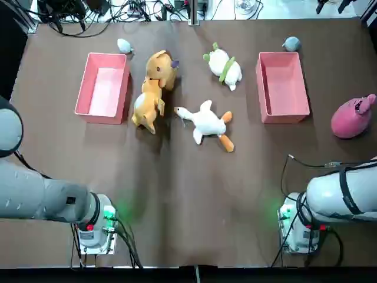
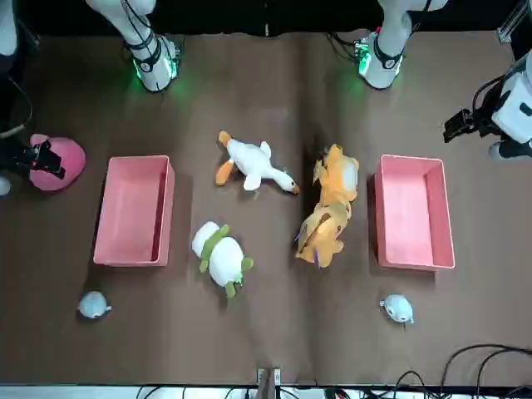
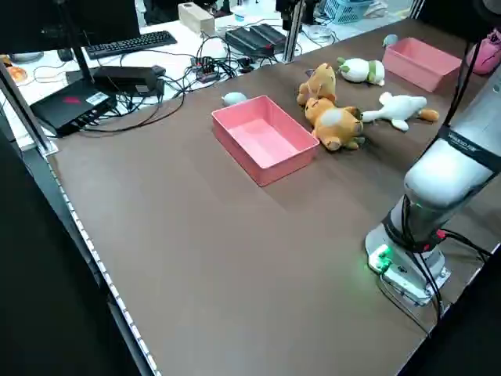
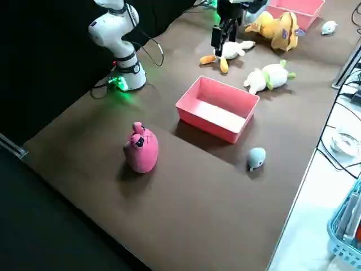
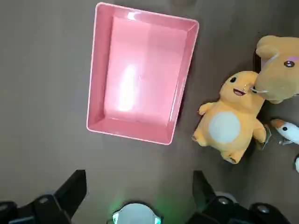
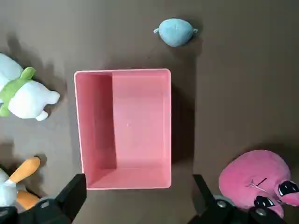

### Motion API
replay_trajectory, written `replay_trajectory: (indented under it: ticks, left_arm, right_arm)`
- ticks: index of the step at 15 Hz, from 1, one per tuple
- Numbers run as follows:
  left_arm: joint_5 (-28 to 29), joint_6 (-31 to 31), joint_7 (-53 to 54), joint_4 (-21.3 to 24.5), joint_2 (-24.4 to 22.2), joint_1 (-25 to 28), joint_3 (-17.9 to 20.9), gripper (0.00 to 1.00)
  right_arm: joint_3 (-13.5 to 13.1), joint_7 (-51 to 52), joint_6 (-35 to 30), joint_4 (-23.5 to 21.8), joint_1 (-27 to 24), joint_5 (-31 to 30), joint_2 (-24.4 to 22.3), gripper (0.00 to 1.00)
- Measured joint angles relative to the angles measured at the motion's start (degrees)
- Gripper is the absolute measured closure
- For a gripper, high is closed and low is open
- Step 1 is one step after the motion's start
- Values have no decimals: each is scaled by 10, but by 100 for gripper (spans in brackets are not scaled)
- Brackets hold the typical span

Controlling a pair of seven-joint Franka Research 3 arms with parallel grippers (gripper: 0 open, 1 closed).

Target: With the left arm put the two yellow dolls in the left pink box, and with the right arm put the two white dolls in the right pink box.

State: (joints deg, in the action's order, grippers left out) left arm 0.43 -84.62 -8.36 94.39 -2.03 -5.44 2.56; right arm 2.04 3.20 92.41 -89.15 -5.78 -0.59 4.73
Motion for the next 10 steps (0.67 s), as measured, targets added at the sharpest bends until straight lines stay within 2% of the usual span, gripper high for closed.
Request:
replay_trajectory:
  ticks: [10]
  left_arm:
    - [0, -9, 6, 0, 5, -2, -1, 0]
  right_arm:
    - [4, 1, 5, 1, 3, 1, 0, 1]
